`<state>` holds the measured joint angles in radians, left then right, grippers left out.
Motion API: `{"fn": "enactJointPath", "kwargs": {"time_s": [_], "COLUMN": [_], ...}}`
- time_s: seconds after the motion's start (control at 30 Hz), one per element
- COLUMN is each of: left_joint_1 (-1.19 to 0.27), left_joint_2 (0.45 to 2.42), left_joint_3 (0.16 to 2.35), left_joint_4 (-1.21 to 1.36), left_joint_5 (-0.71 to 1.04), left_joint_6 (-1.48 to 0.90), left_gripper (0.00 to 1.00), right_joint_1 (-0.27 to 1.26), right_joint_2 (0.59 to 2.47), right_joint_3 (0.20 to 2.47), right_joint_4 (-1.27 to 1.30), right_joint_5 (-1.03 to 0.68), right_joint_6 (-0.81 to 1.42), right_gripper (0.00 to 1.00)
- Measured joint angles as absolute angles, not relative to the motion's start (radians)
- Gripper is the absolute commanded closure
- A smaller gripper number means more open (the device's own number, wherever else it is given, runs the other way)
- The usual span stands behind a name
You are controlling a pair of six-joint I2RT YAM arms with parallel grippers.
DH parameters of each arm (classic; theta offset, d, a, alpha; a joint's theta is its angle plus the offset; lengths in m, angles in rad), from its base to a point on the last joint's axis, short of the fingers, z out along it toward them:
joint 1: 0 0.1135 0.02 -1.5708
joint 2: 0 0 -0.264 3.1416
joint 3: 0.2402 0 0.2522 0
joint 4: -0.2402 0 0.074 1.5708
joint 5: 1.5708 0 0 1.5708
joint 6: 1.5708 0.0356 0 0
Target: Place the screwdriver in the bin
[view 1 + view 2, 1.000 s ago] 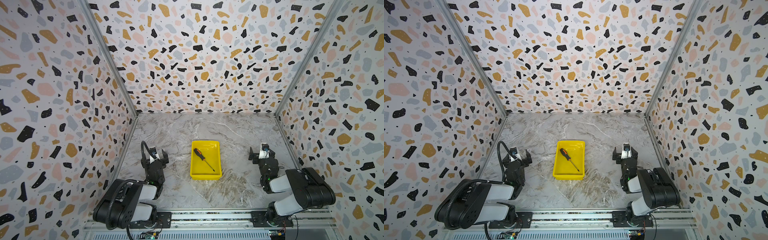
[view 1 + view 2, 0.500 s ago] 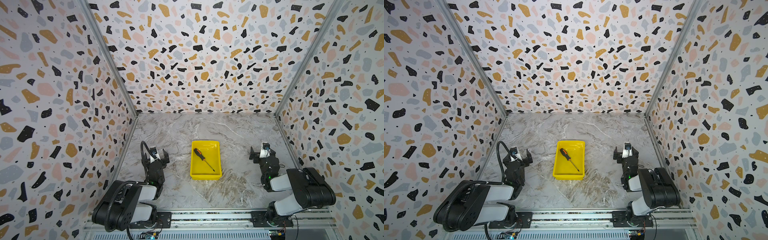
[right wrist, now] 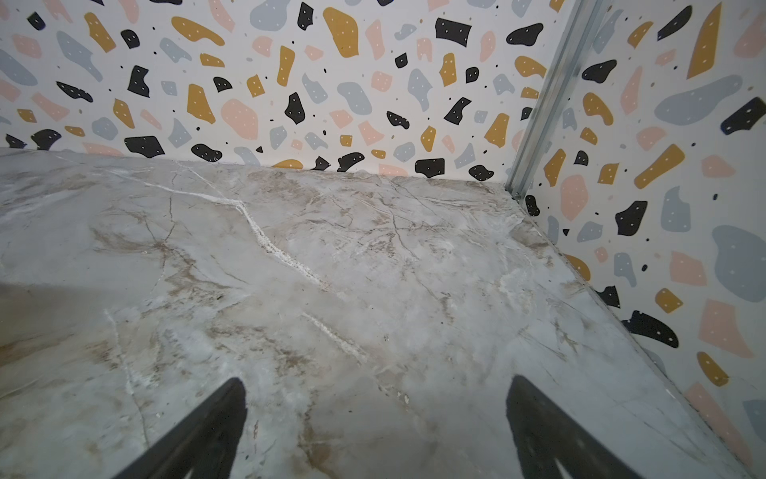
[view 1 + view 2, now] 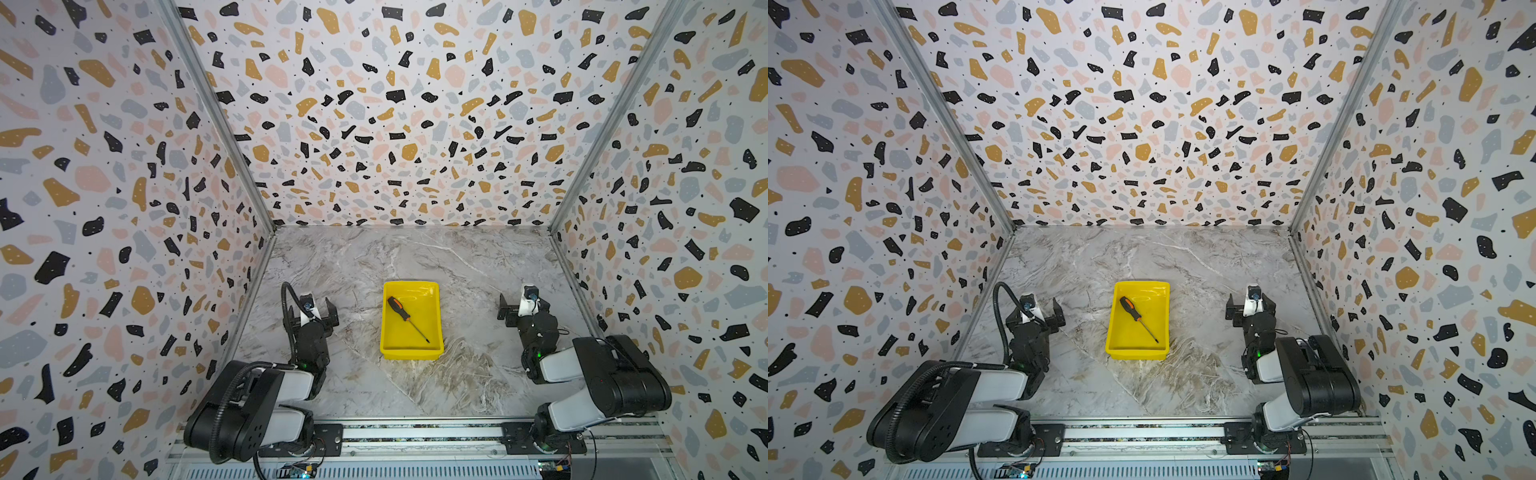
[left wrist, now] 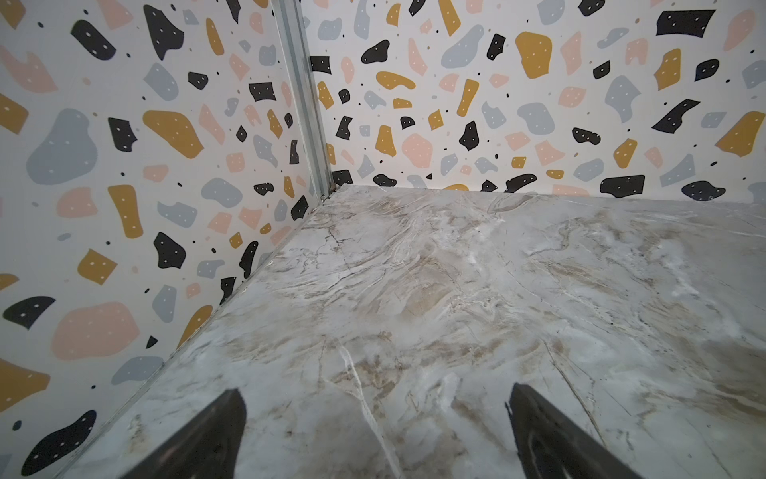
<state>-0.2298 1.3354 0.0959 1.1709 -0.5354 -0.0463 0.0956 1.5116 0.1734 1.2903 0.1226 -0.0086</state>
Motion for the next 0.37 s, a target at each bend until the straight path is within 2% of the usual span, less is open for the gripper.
{"fn": "enactJointPath", "kwargs": {"time_s": [0.37], "left_joint_1": [-0.229], "left_joint_2": [1.335], "left_joint_3": [0.096], "left_joint_4": [1.171], "left_joint_5": [-0.535], "left_joint_6": [-0.046], "left_gripper": [0.00], "right_joint_1": [0.094], "right_joint_2": [1.512], "right_joint_3": [0.173], "right_joint_4": [1.290], "right_joint_5": [0.119], "right_joint_6": [-0.009], "right_gripper": [0.01]}}
